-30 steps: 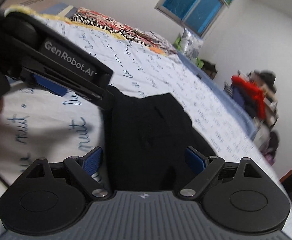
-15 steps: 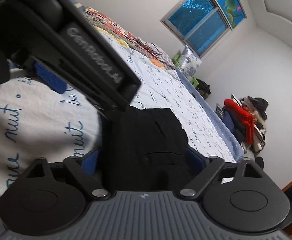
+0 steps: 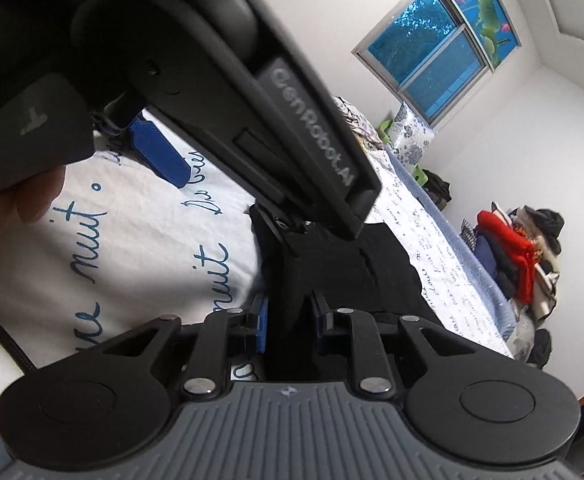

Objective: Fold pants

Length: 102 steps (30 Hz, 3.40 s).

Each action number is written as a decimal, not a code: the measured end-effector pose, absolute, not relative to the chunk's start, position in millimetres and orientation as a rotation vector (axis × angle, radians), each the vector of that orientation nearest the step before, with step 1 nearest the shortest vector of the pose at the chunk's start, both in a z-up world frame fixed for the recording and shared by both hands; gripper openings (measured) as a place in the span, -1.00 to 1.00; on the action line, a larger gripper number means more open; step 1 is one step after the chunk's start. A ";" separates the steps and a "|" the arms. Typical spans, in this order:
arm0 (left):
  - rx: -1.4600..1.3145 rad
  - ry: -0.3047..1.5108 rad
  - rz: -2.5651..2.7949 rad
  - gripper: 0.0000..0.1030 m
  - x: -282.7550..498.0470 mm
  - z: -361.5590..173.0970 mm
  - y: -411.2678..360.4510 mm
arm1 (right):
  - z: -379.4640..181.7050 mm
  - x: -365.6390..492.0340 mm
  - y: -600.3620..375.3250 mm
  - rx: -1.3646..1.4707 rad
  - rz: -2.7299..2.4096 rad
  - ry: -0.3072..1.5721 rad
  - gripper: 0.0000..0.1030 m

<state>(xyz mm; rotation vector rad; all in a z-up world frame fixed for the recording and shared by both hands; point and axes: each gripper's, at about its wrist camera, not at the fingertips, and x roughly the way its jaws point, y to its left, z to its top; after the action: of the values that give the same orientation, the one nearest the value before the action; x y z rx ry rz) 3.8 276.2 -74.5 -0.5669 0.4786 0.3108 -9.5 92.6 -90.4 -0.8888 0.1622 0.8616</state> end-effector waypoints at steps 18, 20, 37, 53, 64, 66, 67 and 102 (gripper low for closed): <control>-1.247 0.661 -0.019 0.84 49.3 -85.3 344.6 | -83.7 3.7 88.1 -0.817 0.858 0.172 -0.63; -1.256 0.681 -0.002 0.84 56.2 -88.9 343.1 | -83.6 5.1 86.9 -0.803 0.858 0.170 -0.65; -1.074 0.707 0.051 0.07 100.4 -73.4 338.7 | -71.6 17.0 80.5 -0.698 0.842 0.178 -0.66; -0.642 0.647 0.122 -0.70 102.1 -38.3 303.6 | -63.0 12.5 66.0 -0.621 0.850 0.129 0.56; 0.041 0.467 -0.018 -0.68 72.2 -37.0 159.3 | -45.1 174.3 -77.4 0.833 0.975 1.054 0.90; 0.075 0.466 -0.048 -0.66 68.8 -46.6 151.2 | -54.7 186.5 -77.5 0.935 0.970 1.080 0.90; 0.075 0.467 -0.060 -0.64 67.4 -50.6 150.4 | -59.9 190.7 -74.4 0.965 0.984 1.105 0.90; -0.598 0.336 0.074 0.79 23.6 -86.3 261.2 | -29.2 162.1 -221.4 0.884 0.916 0.904 -0.78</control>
<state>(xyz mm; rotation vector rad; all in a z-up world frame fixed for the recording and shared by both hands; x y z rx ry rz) 23.6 261.2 -86.3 -0.5979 0.3362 0.0742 162.1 -221.4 -29.2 0.8837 0.9044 0.9162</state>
